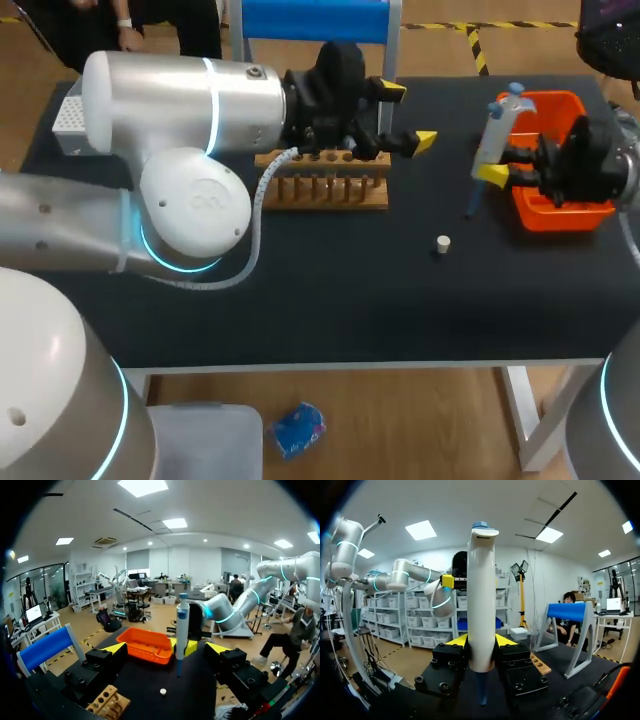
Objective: Invert the test tube, pick up the pipette, mount the tip to pipette, aspirate from beaker and dispense into the tube, eject the tip, return the pipette, and cap with the stopper.
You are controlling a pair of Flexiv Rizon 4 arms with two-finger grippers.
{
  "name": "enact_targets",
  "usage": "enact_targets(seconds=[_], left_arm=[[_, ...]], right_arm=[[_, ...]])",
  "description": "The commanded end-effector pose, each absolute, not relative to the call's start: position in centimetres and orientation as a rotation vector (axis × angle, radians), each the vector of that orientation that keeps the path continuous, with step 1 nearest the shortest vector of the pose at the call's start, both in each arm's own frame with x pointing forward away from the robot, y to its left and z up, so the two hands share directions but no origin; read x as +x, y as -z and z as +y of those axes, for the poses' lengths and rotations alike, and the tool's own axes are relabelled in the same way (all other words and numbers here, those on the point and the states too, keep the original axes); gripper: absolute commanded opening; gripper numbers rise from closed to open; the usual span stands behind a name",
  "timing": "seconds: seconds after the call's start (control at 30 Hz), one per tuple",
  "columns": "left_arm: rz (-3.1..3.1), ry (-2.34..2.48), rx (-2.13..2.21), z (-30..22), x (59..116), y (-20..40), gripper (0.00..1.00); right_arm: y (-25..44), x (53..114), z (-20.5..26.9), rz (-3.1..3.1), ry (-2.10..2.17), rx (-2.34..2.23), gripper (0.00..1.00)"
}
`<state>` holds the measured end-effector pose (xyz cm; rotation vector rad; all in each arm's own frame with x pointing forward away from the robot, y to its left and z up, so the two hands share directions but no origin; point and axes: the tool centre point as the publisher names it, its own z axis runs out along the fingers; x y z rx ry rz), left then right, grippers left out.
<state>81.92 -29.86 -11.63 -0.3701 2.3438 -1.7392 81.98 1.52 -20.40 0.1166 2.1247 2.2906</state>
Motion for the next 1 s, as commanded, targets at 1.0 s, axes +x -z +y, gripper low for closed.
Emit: enact_targets(seconds=[1.0], left_arm=[[1.854,2.231,-0.27,-26.6,83.7,15.5,1.0]], right_arm=[[22.3,83.3,10.7,2.25,-2.35,-0.015,0.0]])
